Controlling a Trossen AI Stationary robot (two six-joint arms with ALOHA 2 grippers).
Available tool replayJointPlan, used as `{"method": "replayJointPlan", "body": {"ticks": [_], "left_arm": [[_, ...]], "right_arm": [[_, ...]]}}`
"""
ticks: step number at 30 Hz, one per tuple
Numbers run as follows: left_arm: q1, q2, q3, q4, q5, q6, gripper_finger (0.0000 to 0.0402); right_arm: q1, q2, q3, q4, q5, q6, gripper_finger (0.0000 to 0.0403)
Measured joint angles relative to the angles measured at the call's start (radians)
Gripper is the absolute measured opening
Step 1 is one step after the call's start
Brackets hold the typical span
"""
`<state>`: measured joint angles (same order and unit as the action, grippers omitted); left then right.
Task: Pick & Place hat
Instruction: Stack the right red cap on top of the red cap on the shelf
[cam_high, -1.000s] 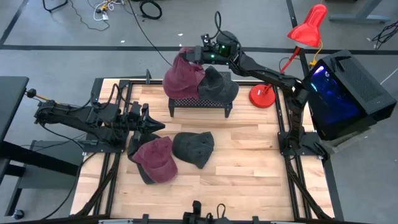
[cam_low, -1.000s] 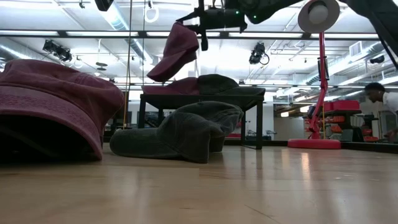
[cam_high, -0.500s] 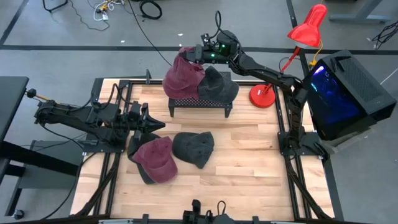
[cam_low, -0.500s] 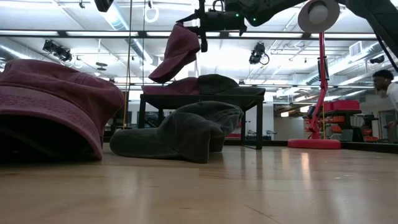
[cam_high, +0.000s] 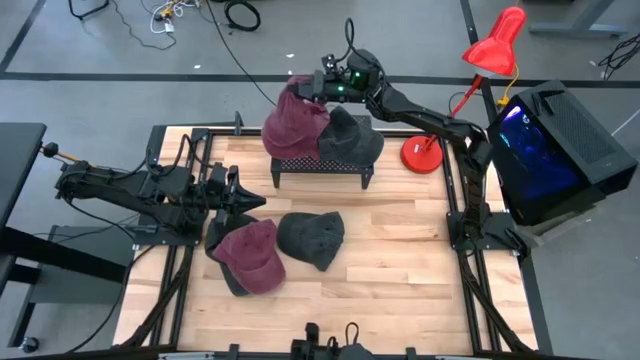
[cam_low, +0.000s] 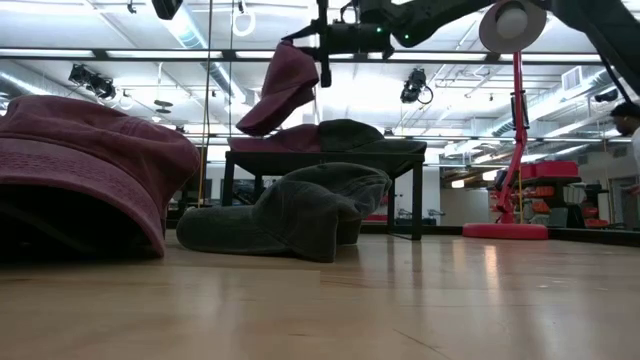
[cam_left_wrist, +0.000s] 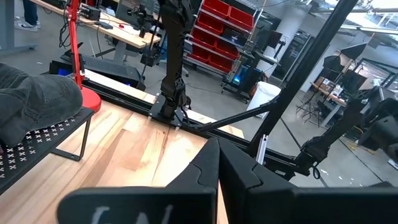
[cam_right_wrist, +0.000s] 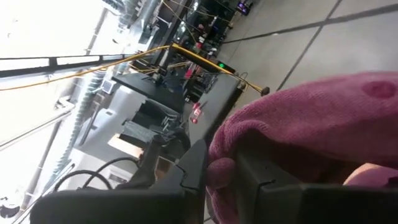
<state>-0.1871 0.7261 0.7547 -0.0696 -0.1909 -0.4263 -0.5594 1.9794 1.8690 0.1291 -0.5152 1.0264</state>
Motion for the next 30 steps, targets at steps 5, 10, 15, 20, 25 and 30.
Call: {"method": "replayJointPlan", "body": {"ticks": [5, 10, 15, 20, 25, 30], "left_arm": [[0.0, 0.0, 0.0, 0.0, 0.0, -0.007, 0.001], [0.0, 0.0, 0.0, 0.0, 0.0, -0.007, 0.0009], [0.0, 0.0, 0.0, 0.0, 0.0, -0.008, 0.0007], [0.0, 0.0, 0.0, 0.0, 0.0, -0.037, 0.0011], [0.0, 0.0, 0.0, 0.0, 0.0, -0.039, 0.0008], [0.0, 0.0, 0.0, 0.0, 0.0, -0.039, 0.0008]], "right_arm": [[0.001, 0.027, 0.0, -0.003, -0.015, 0.028, 0.0046], [0.001, 0.027, 0.0, -0.007, -0.018, 0.024, 0.0046], [-0.003, 0.027, 0.0, -0.027, -0.027, 0.04, 0.0053], [-0.003, 0.027, 0.0, -0.105, 0.0, 0.026, 0.0076], [-0.003, 0.027, 0.0, -0.11, 0.01, 0.024, 0.0092], [-0.003, 0.027, 0.0, -0.107, 0.01, 0.031, 0.0105]]}}
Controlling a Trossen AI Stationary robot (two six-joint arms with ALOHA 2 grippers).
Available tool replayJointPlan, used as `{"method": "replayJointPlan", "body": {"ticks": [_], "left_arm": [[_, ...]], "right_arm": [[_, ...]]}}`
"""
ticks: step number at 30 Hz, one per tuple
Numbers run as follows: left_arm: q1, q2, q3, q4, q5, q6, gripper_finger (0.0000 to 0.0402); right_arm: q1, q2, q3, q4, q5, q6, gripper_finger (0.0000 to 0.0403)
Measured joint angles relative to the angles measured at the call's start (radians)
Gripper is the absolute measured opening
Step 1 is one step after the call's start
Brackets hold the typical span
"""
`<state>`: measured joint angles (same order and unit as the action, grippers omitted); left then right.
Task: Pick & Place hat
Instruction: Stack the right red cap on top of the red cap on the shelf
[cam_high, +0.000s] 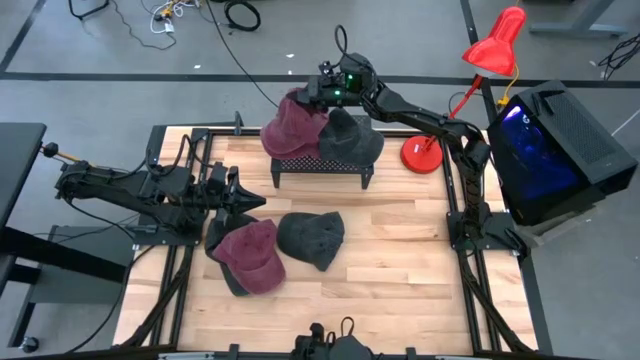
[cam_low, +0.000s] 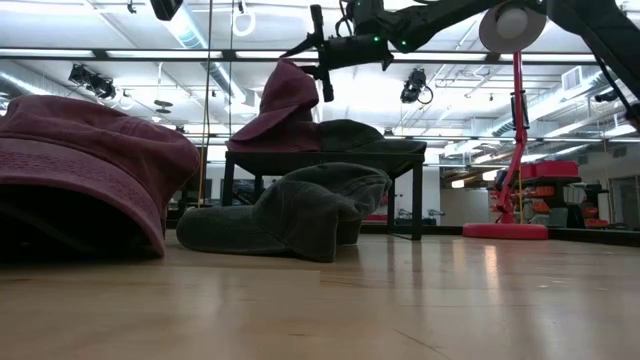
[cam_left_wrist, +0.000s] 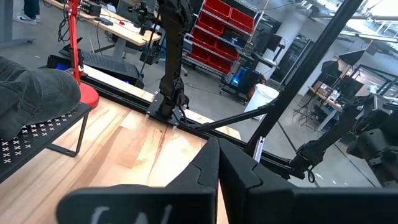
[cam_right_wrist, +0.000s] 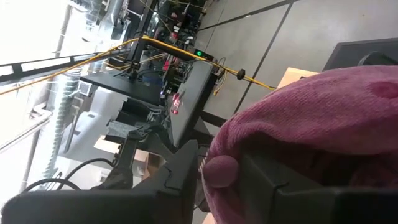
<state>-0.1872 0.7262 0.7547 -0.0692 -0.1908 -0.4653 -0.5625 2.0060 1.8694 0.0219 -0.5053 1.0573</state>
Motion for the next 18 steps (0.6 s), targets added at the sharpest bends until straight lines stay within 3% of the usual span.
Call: {"method": "replayJointPlan", "body": {"ticks": [18], "left_arm": [[0.0, 0.0, 0.0, 0.0, 0.0, 0.0, 0.0011]], "right_arm": [[-0.003, -0.001, 0.001, -0.039, 0.011, -0.002, 0.0216]]}}
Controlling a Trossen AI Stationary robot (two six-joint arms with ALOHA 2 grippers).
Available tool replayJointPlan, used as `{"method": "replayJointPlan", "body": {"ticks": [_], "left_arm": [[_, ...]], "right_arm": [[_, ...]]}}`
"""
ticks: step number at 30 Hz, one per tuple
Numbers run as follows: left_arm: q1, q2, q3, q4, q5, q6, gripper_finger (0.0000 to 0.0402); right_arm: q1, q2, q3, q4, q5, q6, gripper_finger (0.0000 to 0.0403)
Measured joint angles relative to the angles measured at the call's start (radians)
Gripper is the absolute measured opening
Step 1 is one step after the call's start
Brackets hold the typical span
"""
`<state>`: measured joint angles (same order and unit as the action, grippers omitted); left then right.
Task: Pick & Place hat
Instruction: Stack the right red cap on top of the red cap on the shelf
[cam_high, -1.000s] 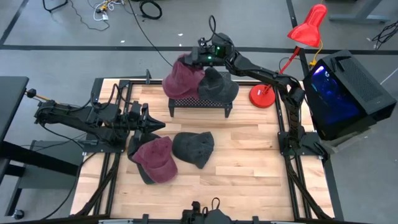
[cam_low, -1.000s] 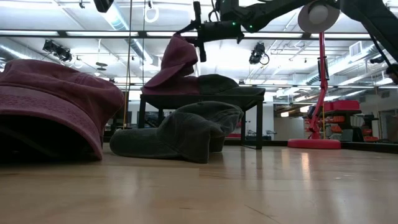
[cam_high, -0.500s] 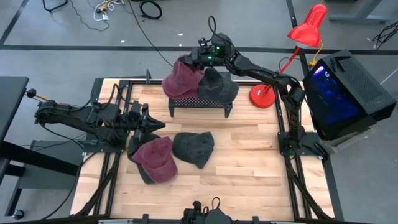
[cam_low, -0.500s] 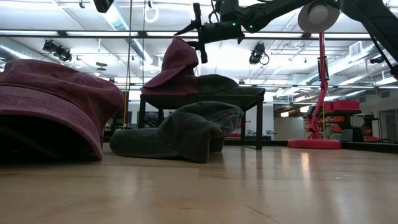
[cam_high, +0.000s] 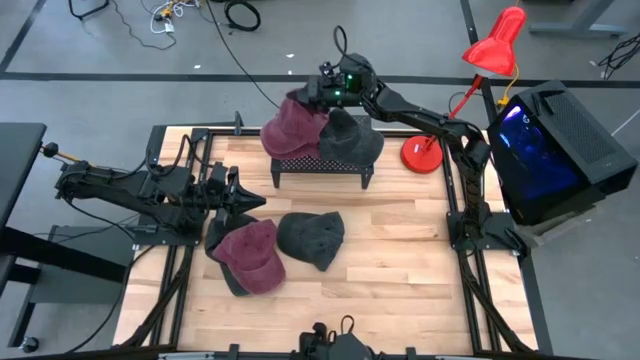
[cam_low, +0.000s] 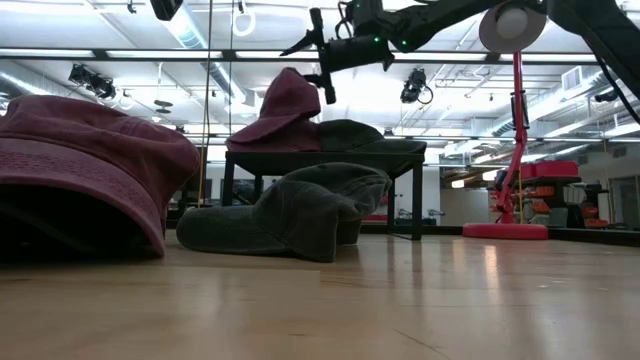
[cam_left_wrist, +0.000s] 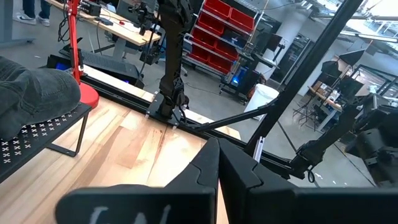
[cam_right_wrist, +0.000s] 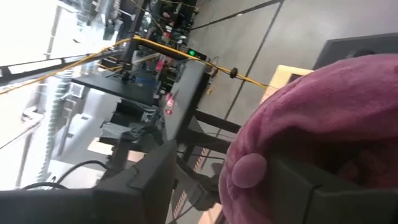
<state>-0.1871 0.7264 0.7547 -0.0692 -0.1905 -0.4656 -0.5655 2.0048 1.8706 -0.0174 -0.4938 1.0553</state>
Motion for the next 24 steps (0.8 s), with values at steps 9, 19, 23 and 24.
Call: {"method": "replayJointPlan", "body": {"ticks": [9, 19, 23, 24], "left_arm": [[0.0, 0.0, 0.0, 0.0, 0.0, 0.0, 0.0011], [0.0, 0.0, 0.0, 0.0, 0.0, 0.0, 0.0011], [0.0, 0.0, 0.0, 0.0, 0.0, 0.0, 0.0011], [0.0, 0.0, 0.0, 0.0, 0.0, 0.0, 0.0012]], "right_arm": [[-0.009, 0.0, 0.0, -0.09, 0.008, -0.07, 0.0217], [-0.024, 0.0, 0.0, -0.206, 0.013, -0.277, 0.0215], [-0.024, 0.0, 0.0, -0.255, 0.028, -0.353, 0.0214], [-0.025, -0.001, 0.0, -0.262, 0.031, -0.365, 0.0214]]}}
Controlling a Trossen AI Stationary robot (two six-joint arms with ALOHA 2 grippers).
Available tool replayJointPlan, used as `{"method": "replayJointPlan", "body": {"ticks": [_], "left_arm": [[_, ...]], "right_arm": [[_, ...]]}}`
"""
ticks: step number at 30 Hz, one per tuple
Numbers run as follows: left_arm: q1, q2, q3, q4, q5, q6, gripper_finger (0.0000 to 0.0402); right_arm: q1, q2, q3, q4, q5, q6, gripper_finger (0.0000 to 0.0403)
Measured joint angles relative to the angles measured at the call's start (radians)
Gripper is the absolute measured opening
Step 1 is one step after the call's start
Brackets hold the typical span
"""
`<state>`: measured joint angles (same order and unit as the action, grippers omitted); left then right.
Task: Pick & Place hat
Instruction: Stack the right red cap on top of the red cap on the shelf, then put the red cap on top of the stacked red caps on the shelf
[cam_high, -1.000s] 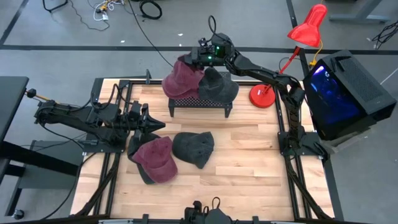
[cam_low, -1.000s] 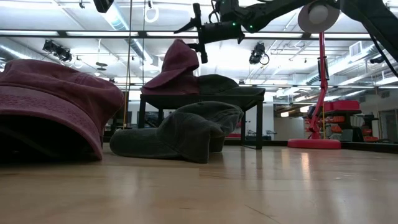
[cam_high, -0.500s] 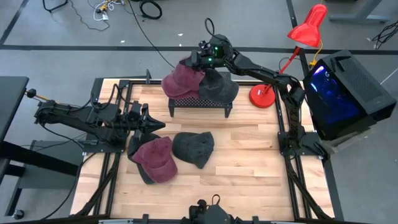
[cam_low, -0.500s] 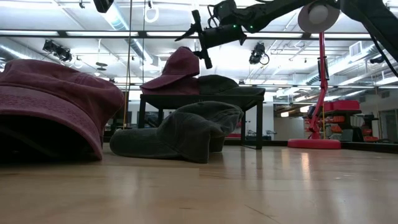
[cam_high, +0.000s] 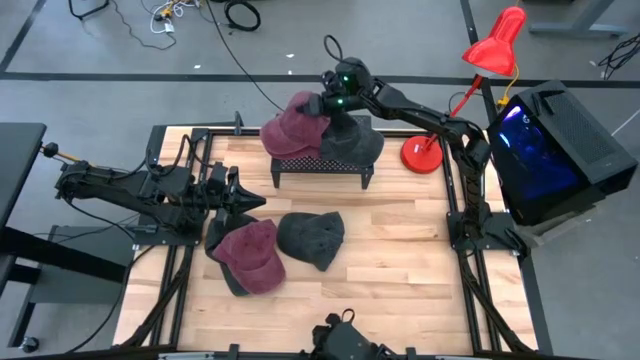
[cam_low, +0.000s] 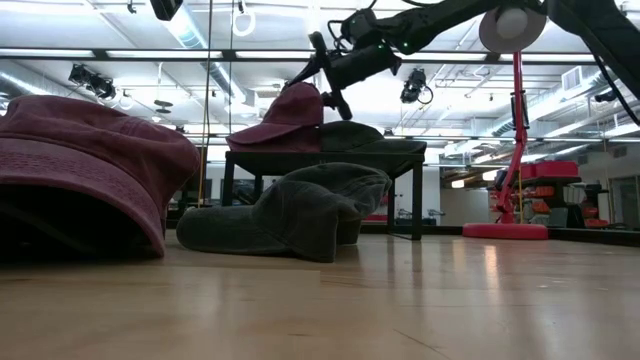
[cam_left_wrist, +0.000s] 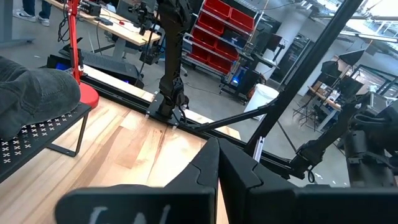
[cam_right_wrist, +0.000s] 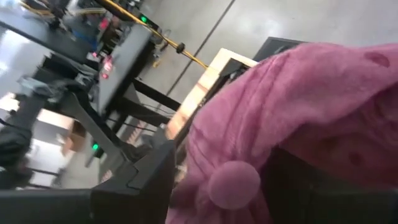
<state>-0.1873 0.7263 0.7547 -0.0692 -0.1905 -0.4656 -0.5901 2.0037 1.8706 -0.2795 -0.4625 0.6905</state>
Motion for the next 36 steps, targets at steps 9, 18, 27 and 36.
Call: {"method": "replayJointPlan", "body": {"ticks": [9, 18, 27, 36], "left_arm": [[0.0, 0.0, 0.0, -0.003, 0.0, 0.0, 0.0012], [0.0, 0.0, 0.0, -0.004, 0.0, 0.0, 0.0012], [0.0, 0.0, 0.0, -0.011, 0.001, 0.0, 0.0012], [0.0, 0.0, 0.0, -0.013, 0.001, 0.0, 0.0012]], "right_arm": [[-0.025, -0.047, 0.0, -0.064, 0.027, -0.12, 0.0214], [-0.049, -0.115, 0.0, -0.174, 0.029, -0.193, 0.0214], [-0.013, -0.246, 0.0, -0.355, 0.039, -0.336, 0.0214], [0.129, -0.379, 0.0, -0.636, 0.271, -0.509, 0.0214]]}}
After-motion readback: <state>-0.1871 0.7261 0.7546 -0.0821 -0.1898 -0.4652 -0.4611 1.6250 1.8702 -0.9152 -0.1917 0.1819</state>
